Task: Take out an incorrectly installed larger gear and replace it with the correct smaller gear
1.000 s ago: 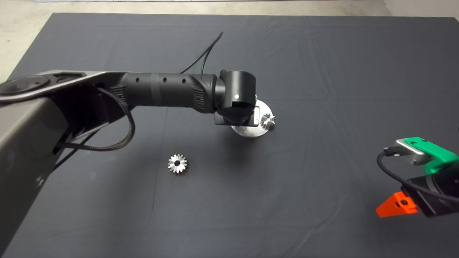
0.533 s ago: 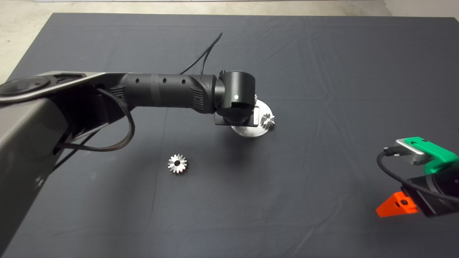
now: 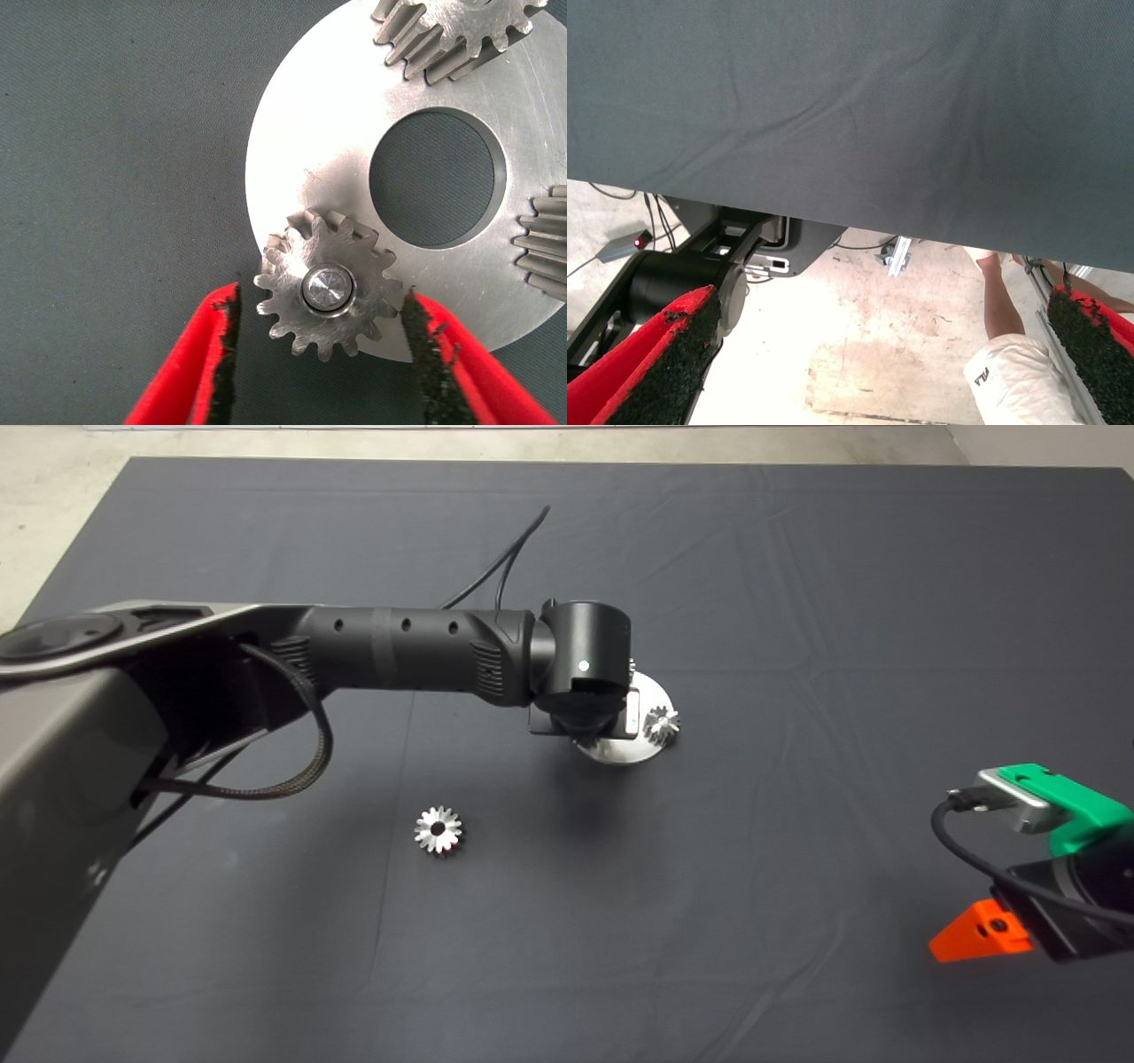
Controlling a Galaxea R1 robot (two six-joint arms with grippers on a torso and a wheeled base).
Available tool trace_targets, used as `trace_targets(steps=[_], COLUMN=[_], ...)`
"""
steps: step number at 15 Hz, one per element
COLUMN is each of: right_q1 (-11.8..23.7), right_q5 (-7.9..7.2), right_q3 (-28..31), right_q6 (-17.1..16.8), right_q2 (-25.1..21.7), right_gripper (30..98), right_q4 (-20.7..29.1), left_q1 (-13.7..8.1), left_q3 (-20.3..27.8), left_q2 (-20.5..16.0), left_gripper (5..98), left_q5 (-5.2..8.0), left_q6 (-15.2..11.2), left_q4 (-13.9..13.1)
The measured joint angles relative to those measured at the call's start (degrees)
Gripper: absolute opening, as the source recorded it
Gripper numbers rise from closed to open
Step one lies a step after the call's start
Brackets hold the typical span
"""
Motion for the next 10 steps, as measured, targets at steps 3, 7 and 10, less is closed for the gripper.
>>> trace_targets(steps=[3,7,10], right_q1=[0.0,0.0,0.0], right_q5=[0.0,-0.05,0.06], right_q3=[0.0,0.0,0.0], right_q6=[0.0,0.0,0.0], right_q2=[-0.11,-0.13,-0.07], right_gripper=[97.6,97.6,97.6], right_q4=[0.0,0.0,0.0], left_q1=[-0.18,-8.7,-14.05], left_q3=[4.26,14.31,19.88], left_q2=[-1.59,-9.44,-15.06], left_gripper=[48.7,53.9,58.9], left_q5=[0.01,-0.06,0.69], left_q6=[-0.5,-3.62,-4.18], left_q4=[-0.02,-3.18,-14.04])
